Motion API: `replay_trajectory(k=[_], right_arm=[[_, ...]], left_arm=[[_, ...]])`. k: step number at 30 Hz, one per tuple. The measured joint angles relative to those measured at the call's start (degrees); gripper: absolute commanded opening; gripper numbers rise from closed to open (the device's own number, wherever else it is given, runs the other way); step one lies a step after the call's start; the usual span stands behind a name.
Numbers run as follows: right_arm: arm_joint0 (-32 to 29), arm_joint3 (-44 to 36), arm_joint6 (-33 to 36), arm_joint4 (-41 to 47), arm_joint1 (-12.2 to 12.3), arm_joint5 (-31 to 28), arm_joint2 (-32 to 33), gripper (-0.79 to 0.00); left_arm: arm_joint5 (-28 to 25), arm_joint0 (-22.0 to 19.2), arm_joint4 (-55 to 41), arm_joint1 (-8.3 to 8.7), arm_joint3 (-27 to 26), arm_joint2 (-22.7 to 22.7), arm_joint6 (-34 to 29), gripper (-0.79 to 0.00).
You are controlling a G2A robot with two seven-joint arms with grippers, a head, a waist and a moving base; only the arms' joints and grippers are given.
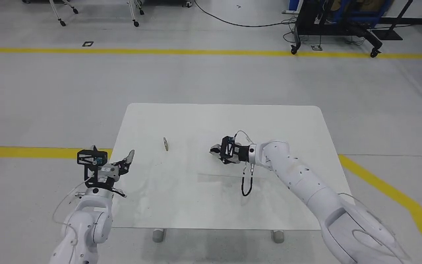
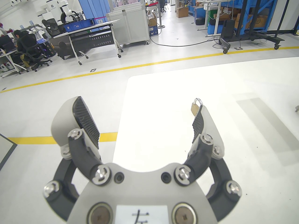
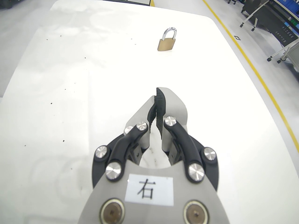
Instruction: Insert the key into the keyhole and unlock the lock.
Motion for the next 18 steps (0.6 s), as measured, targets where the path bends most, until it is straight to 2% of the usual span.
replay_trajectory(k=[6, 10, 13, 17, 18], right_arm=[[-0.4, -0.7, 1.8, 0.5, 0.6, -1.9, 0.8, -0.785], [-0.4, -0.7, 1.8, 0.5, 0.5, -1.9, 0.8, -0.785], [-0.4, -0.7, 1.8, 0.5, 0.5, -1.9, 0.8, -0.785], [-0.4, -0.7, 1.8, 0.5, 0.5, -1.9, 0.8, -0.785], [-0.4, -0.7, 1.8, 0.5, 0.5, -1.9, 0.8, -0.785]], left_arm=[[0.0, -0.2, 0.3, 0.00, -0.1, 0.0, 0.1, 0.000], [0.1, -2.4, 5.8, 0.08, -0.7, 0.9, 0.2, 0.000], [-3.0, -5.5, 8.9, 0.03, -0.2, 4.0, -1.8, 0.000], [-8.9, -10.6, 16.2, -0.18, 2.1, 10.7, -3.5, 0.000], [-9.0, -11.6, 17.1, -0.35, 3.0, 12.1, -4.0, 0.000]])
